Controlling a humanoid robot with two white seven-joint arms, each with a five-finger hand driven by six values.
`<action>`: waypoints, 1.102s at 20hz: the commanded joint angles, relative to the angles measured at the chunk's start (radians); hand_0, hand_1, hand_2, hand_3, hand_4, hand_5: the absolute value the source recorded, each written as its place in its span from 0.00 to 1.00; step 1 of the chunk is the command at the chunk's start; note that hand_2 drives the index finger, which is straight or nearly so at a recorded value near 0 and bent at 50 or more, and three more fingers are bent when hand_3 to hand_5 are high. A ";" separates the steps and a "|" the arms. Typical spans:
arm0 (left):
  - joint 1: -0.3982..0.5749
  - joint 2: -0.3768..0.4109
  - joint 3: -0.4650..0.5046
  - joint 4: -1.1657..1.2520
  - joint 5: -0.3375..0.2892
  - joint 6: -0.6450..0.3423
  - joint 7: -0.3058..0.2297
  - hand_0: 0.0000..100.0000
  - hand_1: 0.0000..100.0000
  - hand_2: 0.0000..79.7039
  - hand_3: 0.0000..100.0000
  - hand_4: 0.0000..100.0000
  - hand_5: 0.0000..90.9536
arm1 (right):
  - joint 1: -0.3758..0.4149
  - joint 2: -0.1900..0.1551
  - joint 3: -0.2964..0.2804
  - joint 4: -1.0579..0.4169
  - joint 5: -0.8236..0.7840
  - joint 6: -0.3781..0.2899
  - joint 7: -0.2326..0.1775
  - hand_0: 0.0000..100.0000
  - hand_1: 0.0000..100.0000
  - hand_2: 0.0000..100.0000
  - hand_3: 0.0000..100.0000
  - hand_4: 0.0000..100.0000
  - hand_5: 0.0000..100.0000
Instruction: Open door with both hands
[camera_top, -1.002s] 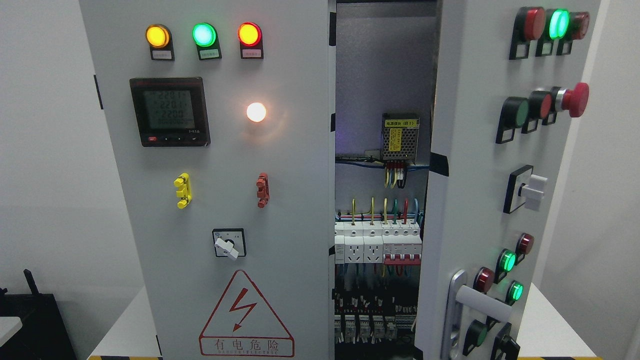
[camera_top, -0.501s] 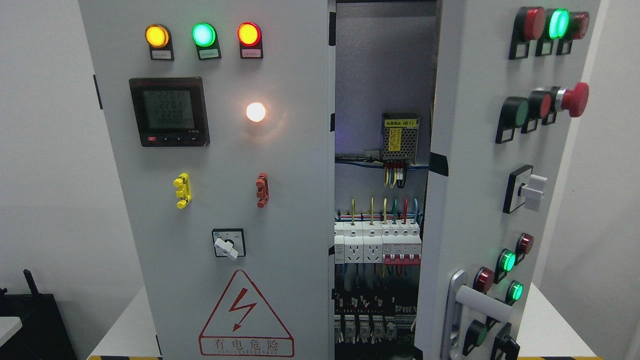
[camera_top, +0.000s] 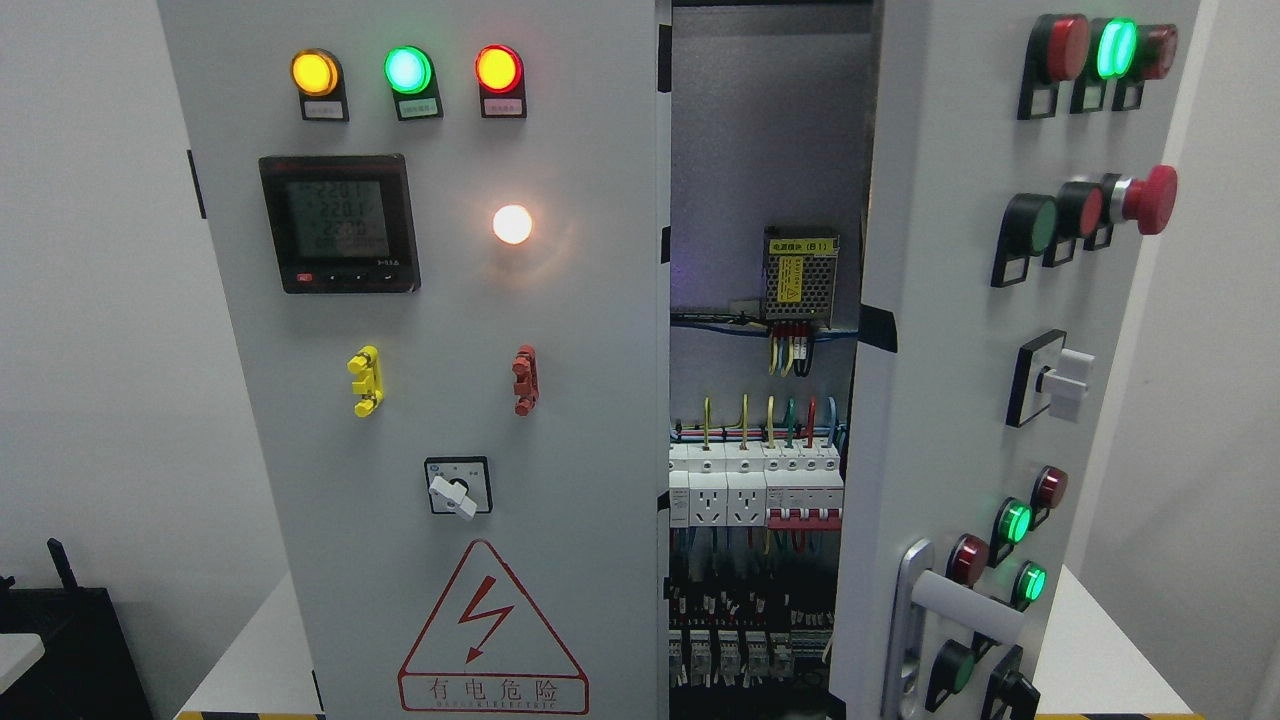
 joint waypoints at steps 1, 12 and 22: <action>0.086 0.420 -0.053 -0.618 0.205 -0.179 -0.006 0.00 0.00 0.00 0.00 0.03 0.00 | 0.000 0.000 0.000 0.000 0.000 0.000 -0.001 0.00 0.00 0.00 0.00 0.00 0.00; 0.167 0.616 0.343 -0.951 0.509 -0.297 -0.023 0.00 0.00 0.00 0.00 0.03 0.00 | 0.000 0.000 0.000 0.000 0.001 0.000 -0.001 0.00 0.00 0.00 0.00 0.00 0.00; -0.070 0.992 0.431 -0.983 0.957 -0.233 -0.081 0.00 0.00 0.00 0.00 0.03 0.00 | 0.000 0.000 0.000 -0.001 0.000 0.000 -0.001 0.00 0.00 0.00 0.00 0.00 0.00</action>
